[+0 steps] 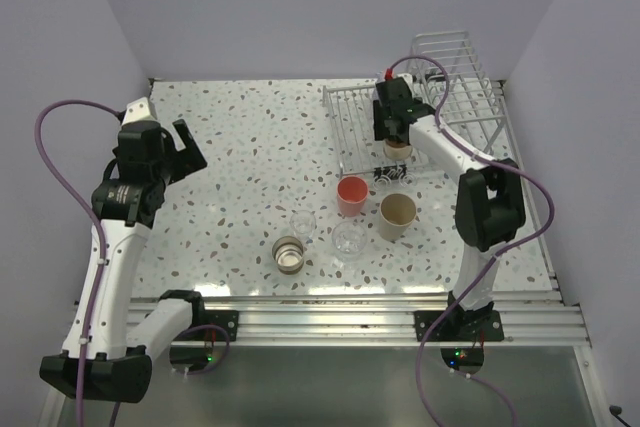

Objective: Load the cups into the dish rack

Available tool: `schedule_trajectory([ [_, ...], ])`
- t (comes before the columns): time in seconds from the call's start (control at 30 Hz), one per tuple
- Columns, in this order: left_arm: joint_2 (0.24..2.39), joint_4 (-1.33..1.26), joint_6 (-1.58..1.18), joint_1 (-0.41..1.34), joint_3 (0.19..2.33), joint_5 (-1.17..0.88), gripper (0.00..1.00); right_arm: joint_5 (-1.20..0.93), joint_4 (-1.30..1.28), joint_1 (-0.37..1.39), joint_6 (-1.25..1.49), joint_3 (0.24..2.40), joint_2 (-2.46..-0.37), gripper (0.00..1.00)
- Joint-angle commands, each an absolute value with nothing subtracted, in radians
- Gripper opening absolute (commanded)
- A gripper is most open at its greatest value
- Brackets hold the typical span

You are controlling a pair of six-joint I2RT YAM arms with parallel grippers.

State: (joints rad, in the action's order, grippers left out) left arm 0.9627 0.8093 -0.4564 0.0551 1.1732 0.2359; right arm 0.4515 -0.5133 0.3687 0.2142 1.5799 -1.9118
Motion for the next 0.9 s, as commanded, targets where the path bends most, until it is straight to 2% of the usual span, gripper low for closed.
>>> schedule_trajectory([
  [0.0, 0.946, 0.801, -0.426, 0.06, 1.186, 0.224, 1.0, 0.503, -0.397, 0.36, 0.273, 1.519, -1.888, 0.0],
  [0.57, 0.92, 0.758, -0.422, 0.06, 1.158, 0.17, 1.0, 0.627, -0.313, 0.327, 0.406, 1.376, -1.85, 0.0],
  [0.63, 0.916, 0.753, -0.419, 0.06, 1.155, 0.167, 1.0, 0.632, -0.346, 0.321, 0.445, 1.379, -1.855, 0.07],
  [0.7, 0.916, 0.75, -0.417, 0.058, 1.154, 0.164, 1.0, 0.629, -0.362, 0.314, 0.466, 1.378, -1.855, 0.18],
  [0.73, 0.916, 0.752, -0.417, 0.058, 1.154, 0.163, 1.0, 0.624, -0.365, 0.311, 0.474, 1.374, -1.853, 0.34],
  [0.87, 0.914, 0.747, -0.416, 0.06, 1.149, 0.152, 1.0, 0.618, -0.371, 0.31, 0.48, 1.368, -1.845, 0.63],
])
